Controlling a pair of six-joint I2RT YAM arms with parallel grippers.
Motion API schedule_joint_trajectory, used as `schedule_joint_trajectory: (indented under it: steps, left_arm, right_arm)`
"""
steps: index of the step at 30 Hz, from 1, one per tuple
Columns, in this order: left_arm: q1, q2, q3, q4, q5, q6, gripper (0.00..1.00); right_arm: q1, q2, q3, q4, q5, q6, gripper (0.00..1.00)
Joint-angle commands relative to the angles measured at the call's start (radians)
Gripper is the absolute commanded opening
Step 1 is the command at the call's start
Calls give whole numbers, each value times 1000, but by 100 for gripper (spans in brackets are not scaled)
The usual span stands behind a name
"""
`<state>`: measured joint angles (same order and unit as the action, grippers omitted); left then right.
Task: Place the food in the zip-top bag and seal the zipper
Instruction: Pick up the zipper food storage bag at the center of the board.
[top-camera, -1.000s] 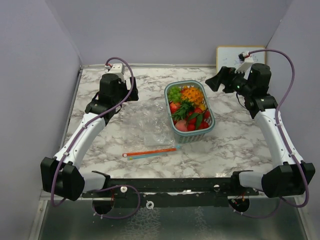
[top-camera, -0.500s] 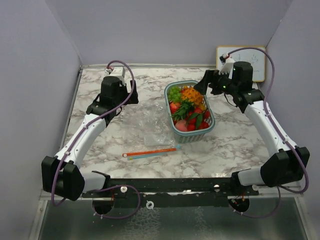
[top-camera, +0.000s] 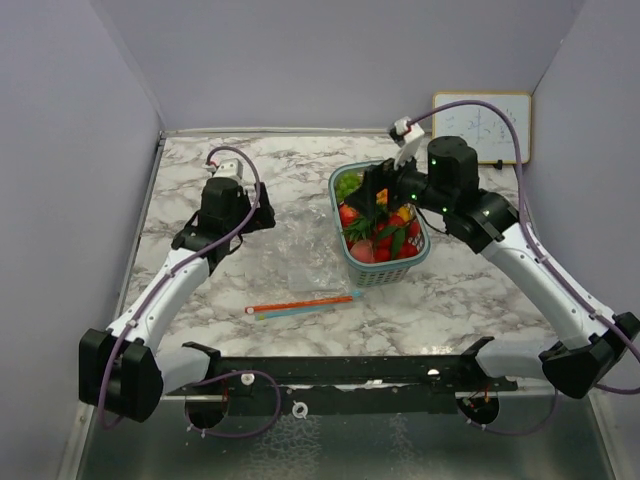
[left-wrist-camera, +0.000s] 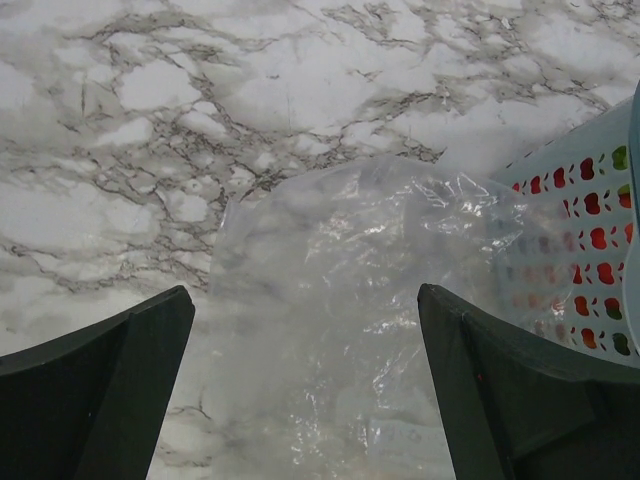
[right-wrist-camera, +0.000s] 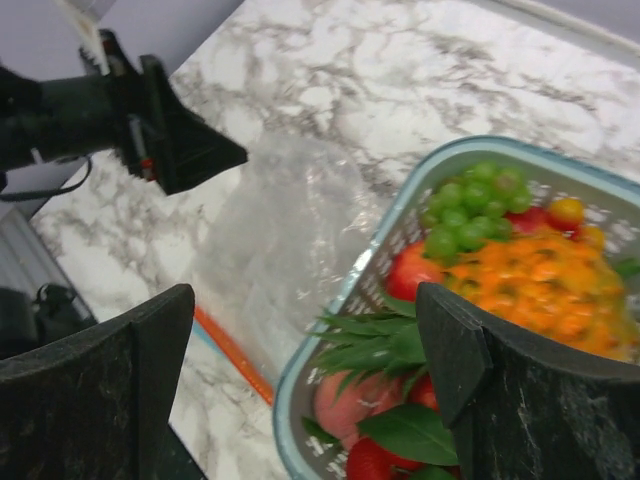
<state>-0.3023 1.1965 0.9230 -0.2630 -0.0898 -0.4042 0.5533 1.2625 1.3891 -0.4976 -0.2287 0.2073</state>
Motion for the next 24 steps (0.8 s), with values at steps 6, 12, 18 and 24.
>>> schedule_joint_trajectory:
  steps: [6, 12, 18, 24]
  left_arm:
    - [1, -143, -231, 90, -40, -175, 98]
    - [0, -145, -393, 228, -146, -262, 98]
    - [0, -21, -460, 402, -106, -269, 97]
    - [0, 31, -497, 528, 5, -268, 77]
  right_arm:
    - [82, -3, -70, 1, 17, -19, 93]
    - [85, -10, -98, 24, -16, -16, 92]
    - [91, -13, -90, 10, -17, -25, 91]
    - [94, -27, -88, 3, -14, -31, 89]
